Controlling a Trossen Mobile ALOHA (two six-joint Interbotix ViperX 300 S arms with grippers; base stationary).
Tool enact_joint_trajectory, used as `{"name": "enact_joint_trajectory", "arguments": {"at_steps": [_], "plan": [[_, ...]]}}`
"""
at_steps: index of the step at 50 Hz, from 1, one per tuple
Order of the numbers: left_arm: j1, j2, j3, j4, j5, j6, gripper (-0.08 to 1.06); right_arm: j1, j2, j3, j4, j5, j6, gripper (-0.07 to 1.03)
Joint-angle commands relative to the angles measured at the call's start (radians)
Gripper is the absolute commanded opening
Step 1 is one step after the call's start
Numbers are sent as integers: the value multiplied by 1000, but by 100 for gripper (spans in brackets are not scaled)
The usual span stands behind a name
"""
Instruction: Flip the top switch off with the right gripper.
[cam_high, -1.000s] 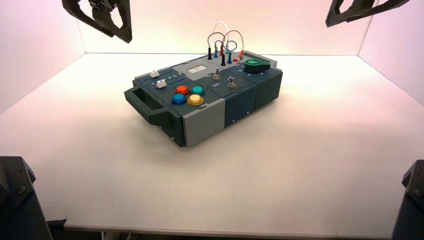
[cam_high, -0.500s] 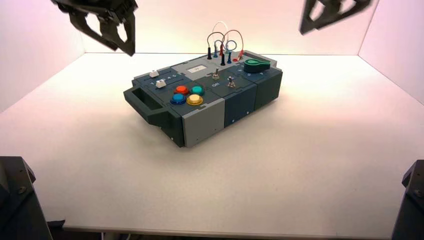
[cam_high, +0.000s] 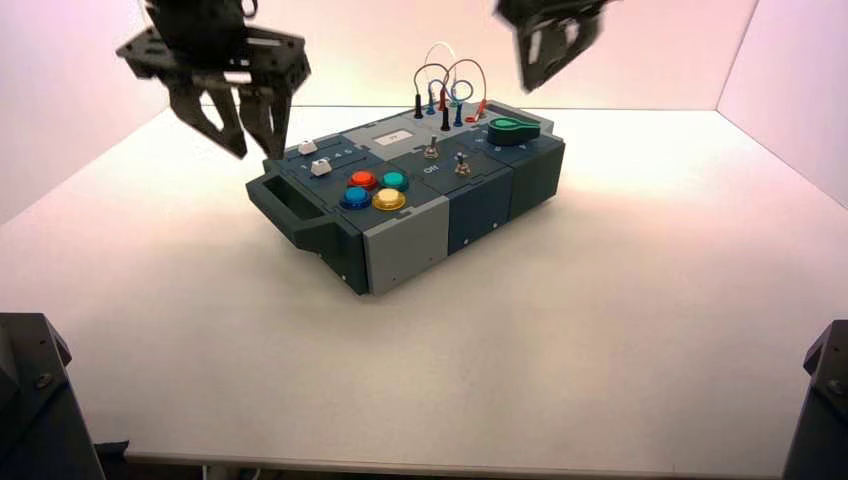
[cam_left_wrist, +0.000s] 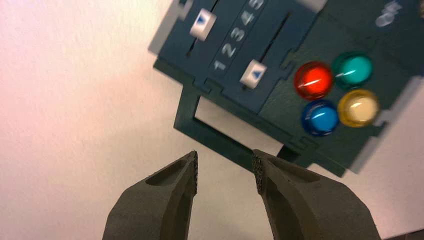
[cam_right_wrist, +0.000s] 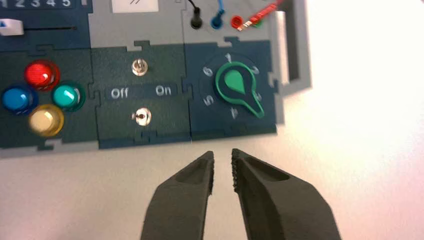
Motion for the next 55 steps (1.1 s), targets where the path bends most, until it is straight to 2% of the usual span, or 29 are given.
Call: {"name": "enact_joint_trajectory", "arguments": {"at_steps": [1,8,14,30,47,55], "plan": [[8,8,-12,-2,-21,-18,58,40,52,-83,-18,-2,-11,15],[8,6,6,-3,-60,-35,58,60,110,-133,-25,-2,-11,10],[14,12,15,-3,-74,-37,57,60,155,-166,-25,-2,-11,8],[37,58,32,-3,-117,-38,57,71,201,-190,-25,-5,-12,7],[38,137,26,-2,-153,-37,57,156,252,-241,-23,-3,-14,5],[38,161,23,-2,-161,-35,57,161,270,-268,-21,9,-11,5]]}}
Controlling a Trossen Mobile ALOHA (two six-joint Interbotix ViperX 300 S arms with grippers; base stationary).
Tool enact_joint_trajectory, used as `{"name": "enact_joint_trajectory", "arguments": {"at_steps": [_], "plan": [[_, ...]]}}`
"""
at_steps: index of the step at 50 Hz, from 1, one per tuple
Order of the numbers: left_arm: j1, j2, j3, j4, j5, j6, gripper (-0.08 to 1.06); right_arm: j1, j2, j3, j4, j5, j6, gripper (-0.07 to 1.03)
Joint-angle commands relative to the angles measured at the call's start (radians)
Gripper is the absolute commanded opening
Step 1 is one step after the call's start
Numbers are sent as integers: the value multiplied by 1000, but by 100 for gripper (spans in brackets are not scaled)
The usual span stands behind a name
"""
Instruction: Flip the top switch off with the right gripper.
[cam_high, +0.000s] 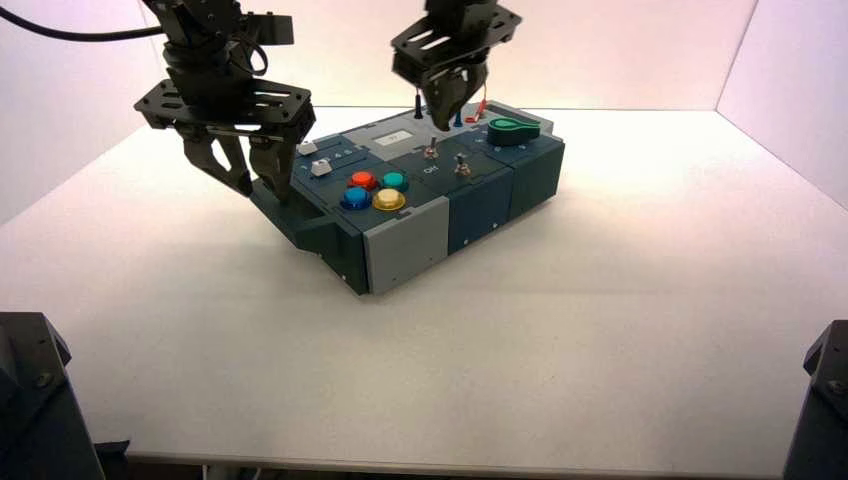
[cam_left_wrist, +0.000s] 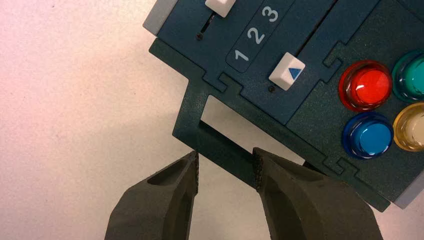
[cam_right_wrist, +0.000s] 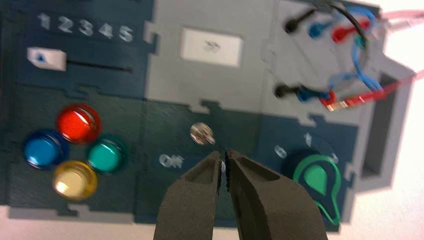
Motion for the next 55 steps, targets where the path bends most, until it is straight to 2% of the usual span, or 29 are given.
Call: {"name": "enact_joint_trajectory", "arguments": {"at_steps": [1,24,33,55], "plan": [[6,21,-9,2,-9,-2,57,6,-8,-44,0,6,-5,5],[6,29,-18,5,-15,8,57,-9,25,-71,-2,25,14,3],[6,31,-21,5,-15,12,57,-23,40,-89,-2,25,31,2],[6,38,-55,6,-5,20,57,-40,72,-117,-2,51,34,1]]}}
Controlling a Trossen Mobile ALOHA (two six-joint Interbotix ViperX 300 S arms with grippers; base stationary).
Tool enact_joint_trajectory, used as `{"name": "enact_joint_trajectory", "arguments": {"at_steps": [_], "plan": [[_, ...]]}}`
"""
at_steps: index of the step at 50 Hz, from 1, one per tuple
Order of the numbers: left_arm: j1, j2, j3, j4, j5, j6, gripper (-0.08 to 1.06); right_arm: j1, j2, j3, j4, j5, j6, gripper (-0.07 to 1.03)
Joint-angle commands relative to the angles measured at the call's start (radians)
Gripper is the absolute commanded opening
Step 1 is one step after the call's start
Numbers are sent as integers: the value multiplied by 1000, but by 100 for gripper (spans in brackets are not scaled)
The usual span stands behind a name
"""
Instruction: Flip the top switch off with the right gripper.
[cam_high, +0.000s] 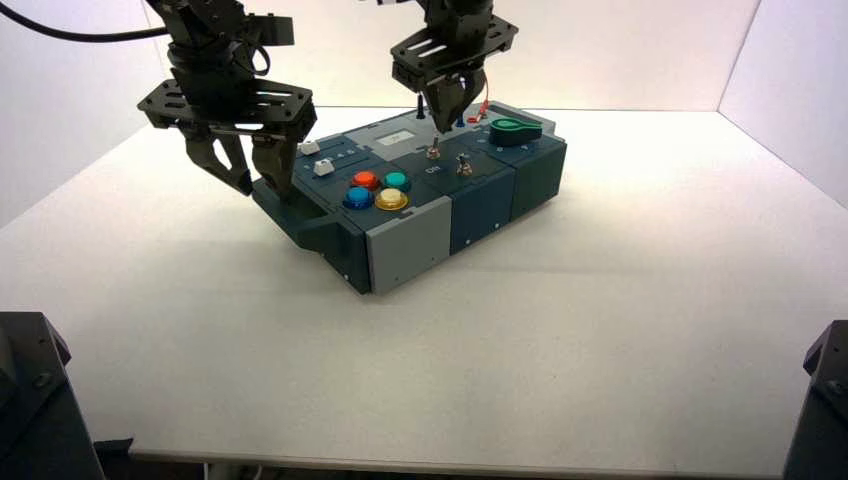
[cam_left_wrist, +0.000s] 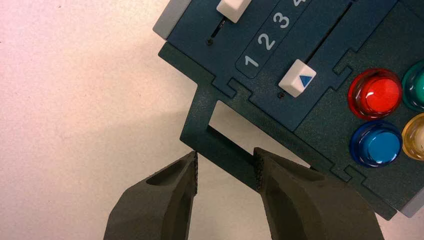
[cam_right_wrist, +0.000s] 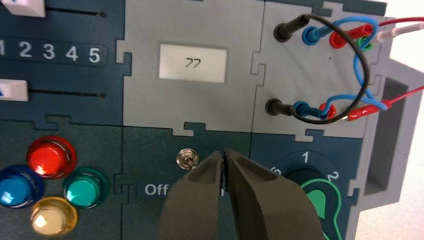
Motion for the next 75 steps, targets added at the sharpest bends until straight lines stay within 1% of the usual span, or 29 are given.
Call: {"name": "enact_joint_trajectory", "arguments": {"at_steps": [1,16,28,42,56,75], "plan": [[-3,9,-31,5,-8,17,57,-2,-18,-26,-2,-2,2,1],[-3,12,-44,5,-3,23,56,9,-23,-26,9,11,0,1],[-3,17,-44,6,-2,26,56,12,-17,-28,29,12,0,1],[-3,40,-49,5,-2,28,56,20,-9,-18,31,15,0,1],[-3,40,-57,5,-2,29,56,41,-9,-18,31,15,0,1],[-3,40,-66,5,2,29,56,49,-6,-26,35,21,0,1]]}}
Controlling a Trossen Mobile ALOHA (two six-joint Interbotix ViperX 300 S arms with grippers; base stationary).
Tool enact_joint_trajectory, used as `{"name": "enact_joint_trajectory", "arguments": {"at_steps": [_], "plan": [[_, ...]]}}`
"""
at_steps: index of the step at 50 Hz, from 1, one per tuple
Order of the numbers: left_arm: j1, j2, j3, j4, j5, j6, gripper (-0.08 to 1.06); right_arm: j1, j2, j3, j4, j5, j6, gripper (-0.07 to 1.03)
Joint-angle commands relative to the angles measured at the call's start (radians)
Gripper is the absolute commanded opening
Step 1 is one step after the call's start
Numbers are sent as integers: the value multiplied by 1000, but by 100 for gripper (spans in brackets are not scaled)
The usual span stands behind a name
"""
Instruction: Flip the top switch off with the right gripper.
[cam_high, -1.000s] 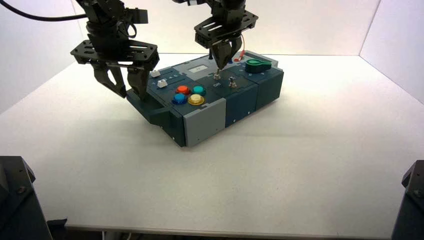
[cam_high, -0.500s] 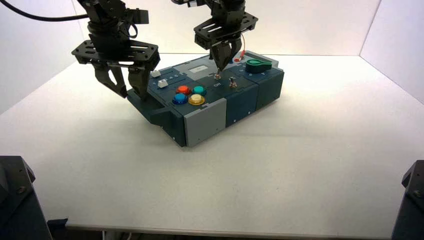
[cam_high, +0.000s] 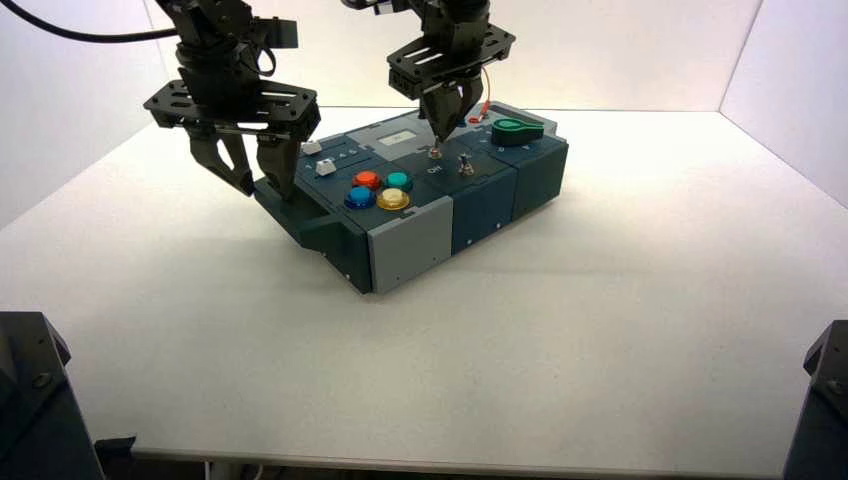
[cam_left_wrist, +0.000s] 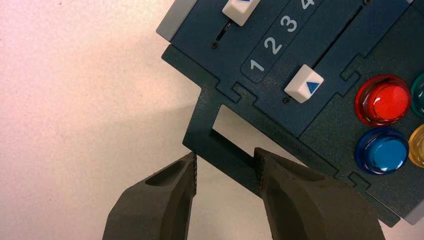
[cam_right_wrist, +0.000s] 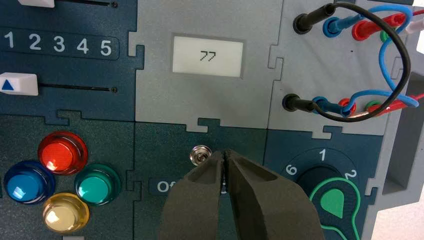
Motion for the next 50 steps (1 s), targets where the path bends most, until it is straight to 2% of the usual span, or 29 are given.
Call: {"name": "enact_joint_trajectory", "arguments": {"at_steps": [1,23,37,43,50], "plan": [[-6,12,-40,5,-14,29,56,31,-17,-25,9,3,2,1],[-6,18,-61,2,-5,29,56,75,-8,-35,21,11,-2,1],[-8,23,-60,2,-2,29,56,71,-11,-43,28,23,2,1],[-8,15,-61,2,2,29,56,49,-26,-66,6,37,5,1],[-8,2,-63,5,8,28,56,3,-51,-110,-43,91,18,1]]}}
